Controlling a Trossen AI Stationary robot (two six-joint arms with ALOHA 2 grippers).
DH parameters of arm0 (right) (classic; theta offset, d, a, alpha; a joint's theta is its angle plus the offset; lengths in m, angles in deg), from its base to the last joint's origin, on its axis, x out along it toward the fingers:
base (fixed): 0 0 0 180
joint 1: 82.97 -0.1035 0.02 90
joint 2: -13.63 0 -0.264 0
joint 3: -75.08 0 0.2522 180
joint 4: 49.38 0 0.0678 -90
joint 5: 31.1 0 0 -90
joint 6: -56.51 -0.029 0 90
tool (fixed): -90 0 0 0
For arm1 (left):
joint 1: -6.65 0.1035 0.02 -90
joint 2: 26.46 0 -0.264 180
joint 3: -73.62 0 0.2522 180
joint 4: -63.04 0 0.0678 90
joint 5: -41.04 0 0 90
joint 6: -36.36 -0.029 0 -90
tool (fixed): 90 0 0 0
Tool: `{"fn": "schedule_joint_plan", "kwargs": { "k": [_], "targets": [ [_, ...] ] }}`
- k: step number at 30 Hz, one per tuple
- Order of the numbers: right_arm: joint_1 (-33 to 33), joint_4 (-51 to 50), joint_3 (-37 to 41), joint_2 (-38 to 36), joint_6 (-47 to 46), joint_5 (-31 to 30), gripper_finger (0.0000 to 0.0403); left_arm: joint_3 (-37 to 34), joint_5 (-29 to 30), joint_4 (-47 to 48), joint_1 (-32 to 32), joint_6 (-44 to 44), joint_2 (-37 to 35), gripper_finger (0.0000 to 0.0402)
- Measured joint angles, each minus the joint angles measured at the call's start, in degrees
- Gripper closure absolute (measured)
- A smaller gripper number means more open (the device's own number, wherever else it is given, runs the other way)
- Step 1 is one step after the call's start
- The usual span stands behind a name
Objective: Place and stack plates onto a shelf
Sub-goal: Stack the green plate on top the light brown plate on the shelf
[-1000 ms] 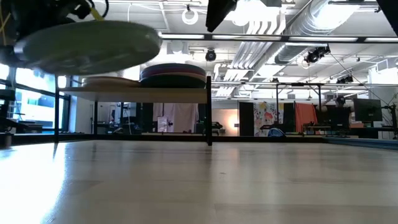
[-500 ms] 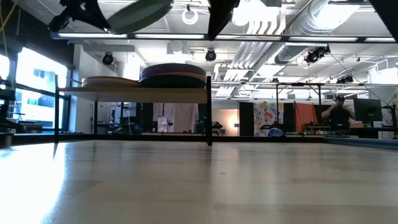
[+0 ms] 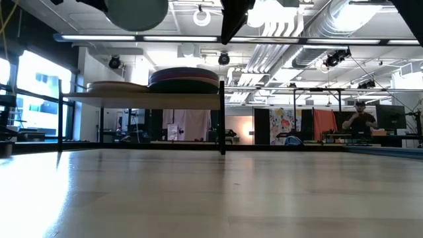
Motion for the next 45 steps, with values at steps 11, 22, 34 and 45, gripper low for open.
{"fn": "schedule_joint_plan", "kwargs": {
  "k": [11, 22, 34, 45],
  "targets": [
    [0.0, 0.0, 0.0, 0.0, -1.6, 0.8, 0.0288, 4.9, -11.8, 1.9, 16.4, -4.3, 8.3, 0.0401],
    [0.0, 0.0, 0.0, 0.0, -1.8, 0.8, 0.0288, 14.8, -25.4, 21.1, 29.8, -3.8, 18.2, 0.0401],
    [-0.1, 0.2, 0.0, 0.0, -1.8, 1.2, 0.0288, 15.4, -28.2, 32.5, 29.7, 2.5, 22.2, 0.0401],
    [-1.8, 0.2, 0.0, 0.0, -1.7, 1.3, 0.0288, 15.4, -29.1, 35.9, 29.7, 4.8, 27.4, 0.0401]
  ]
}}
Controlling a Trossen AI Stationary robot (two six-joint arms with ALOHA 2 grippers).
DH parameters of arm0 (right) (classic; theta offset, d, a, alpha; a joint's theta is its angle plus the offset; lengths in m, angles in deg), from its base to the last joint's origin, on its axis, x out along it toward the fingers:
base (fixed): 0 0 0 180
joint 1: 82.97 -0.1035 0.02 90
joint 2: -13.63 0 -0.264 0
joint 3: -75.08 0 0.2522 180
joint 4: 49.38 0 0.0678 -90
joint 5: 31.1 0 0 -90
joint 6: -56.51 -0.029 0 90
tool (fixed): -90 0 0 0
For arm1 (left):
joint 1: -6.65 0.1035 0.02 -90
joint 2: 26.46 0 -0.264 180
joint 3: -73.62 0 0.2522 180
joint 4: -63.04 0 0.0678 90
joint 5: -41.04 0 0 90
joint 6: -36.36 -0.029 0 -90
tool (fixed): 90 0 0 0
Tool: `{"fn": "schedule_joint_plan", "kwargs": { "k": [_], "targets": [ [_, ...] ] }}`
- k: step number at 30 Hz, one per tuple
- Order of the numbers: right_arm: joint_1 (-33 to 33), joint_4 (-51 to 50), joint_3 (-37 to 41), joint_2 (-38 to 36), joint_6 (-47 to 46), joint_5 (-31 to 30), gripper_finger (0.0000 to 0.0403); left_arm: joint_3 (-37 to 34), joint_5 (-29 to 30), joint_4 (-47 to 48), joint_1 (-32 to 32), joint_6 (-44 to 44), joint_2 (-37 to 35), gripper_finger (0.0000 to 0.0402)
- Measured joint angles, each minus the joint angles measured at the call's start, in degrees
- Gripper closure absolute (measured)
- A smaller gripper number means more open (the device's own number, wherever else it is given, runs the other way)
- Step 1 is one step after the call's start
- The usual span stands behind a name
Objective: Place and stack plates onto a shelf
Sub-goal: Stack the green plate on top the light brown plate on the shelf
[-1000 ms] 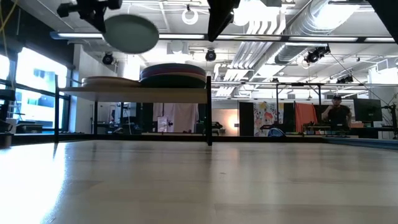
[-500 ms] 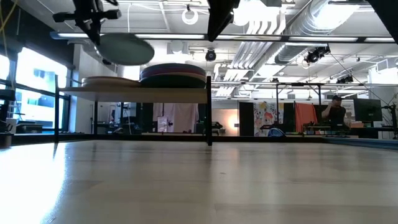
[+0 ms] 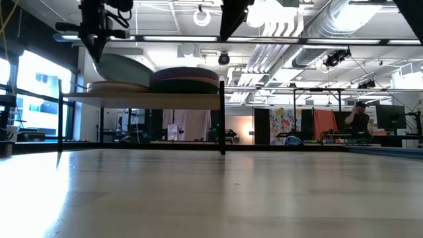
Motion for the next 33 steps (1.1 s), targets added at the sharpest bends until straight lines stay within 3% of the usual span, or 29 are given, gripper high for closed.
{"fn": "schedule_joint_plan", "kwargs": {
  "k": [10, 33],
  "targets": [
    [-1.0, 0.0, 0.0, 0.0, 0.1, 0.0, 0.0288, 0.0, -0.2, 1.3, 0.0, 0.1, 1.7, 0.0395],
    [-3.3, 0.0, 0.0, 0.0, 0.1, 0.0, 0.0288, 0.0, -5.4, 5.6, 0.0, -4.0, 2.9, 0.0323]
  ]
}}
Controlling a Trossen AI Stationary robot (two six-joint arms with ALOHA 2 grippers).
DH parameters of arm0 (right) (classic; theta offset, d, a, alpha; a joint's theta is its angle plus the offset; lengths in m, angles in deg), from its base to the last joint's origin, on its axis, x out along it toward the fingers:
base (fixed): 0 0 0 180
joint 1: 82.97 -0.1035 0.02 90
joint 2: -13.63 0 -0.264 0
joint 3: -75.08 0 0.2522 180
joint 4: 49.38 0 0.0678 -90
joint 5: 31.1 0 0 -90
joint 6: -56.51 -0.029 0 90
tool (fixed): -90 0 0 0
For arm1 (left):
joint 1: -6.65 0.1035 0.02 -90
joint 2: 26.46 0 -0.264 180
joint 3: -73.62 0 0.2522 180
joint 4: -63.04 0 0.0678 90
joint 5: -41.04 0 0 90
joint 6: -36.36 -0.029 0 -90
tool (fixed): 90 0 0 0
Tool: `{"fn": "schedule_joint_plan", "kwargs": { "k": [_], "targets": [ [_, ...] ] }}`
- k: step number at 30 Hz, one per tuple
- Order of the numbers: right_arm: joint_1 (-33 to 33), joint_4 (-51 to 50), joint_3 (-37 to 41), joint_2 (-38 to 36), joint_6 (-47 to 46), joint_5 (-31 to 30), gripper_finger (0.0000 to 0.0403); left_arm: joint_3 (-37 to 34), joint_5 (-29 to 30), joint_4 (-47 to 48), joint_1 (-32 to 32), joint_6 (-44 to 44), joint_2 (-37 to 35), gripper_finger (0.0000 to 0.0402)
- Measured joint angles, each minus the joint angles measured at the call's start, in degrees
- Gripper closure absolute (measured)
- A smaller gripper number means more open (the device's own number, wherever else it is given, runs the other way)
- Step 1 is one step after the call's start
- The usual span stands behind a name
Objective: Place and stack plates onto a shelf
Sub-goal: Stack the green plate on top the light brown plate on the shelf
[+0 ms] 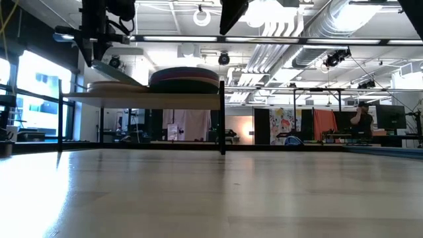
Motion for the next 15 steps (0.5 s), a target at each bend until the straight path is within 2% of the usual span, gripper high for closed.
{"fn": "schedule_joint_plan", "kwargs": {
  "k": [15],
  "targets": [
    [-0.6, 0.0, 0.0, 0.0, -0.1, 0.0, 0.0288, 0.0, -3.3, 1.6, 0.0, -1.0, 4.2, 0.0308]
  ]
}}
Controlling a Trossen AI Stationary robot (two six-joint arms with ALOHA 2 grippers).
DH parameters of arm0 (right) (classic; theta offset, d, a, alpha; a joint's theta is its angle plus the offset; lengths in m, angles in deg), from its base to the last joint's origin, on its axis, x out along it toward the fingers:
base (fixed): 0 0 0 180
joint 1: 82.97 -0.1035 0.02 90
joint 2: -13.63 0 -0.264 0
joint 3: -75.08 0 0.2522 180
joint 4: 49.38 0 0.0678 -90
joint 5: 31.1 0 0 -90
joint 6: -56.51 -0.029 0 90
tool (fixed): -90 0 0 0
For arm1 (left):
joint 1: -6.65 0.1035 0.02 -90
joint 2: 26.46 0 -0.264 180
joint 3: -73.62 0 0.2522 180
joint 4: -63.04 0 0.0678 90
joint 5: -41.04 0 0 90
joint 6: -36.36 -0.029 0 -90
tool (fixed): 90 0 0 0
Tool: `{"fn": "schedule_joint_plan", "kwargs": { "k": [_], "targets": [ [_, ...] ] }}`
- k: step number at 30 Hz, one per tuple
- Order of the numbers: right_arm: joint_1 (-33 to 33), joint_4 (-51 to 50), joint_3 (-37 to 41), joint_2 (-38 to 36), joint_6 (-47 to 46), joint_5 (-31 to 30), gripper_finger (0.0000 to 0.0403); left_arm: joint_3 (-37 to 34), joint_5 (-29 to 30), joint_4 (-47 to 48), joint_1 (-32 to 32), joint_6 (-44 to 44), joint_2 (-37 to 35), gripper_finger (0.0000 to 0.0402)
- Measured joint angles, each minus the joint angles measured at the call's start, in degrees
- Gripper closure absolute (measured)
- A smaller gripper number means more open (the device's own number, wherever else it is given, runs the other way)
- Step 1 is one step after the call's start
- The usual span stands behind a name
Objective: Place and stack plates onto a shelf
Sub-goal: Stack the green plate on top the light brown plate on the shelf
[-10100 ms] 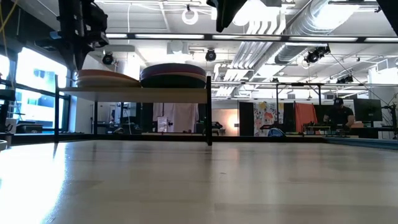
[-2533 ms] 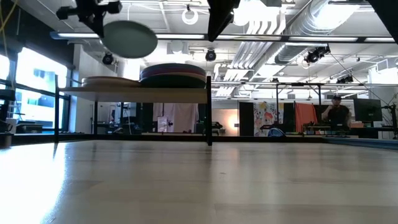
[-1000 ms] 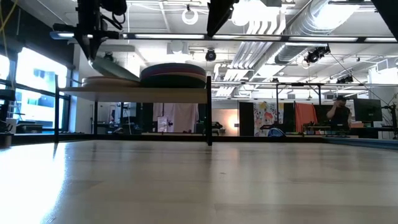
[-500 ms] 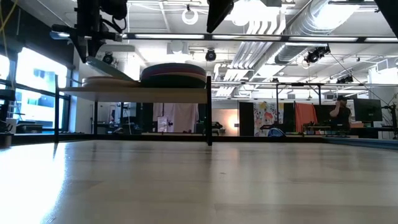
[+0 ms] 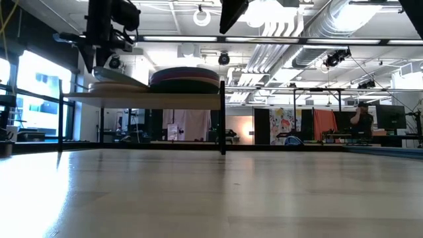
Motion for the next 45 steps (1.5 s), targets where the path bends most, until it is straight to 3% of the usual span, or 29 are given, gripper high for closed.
{"fn": "schedule_joint_plan", "kwargs": {
  "k": [5, 30, 45],
  "targets": [
    [0.0, 0.0, 0.0, 0.0, 0.0, 0.0, 0.0288, 0.0, -4.3, 0.5, -0.1, -1.7, 0.8, 0.0306],
    [0.0, 0.0, 0.0, 0.0, 0.0, 0.0, 0.0288, 0.0, -8.3, 1.4, -1.5, -3.6, 0.7, 0.0306],
    [0.0, 0.0, 0.0, 0.0, 0.0, 0.0, 0.0288, 0.0, -13.6, 0.0, -1.0, 2.2, -0.4, 0.0306]
  ]
}}
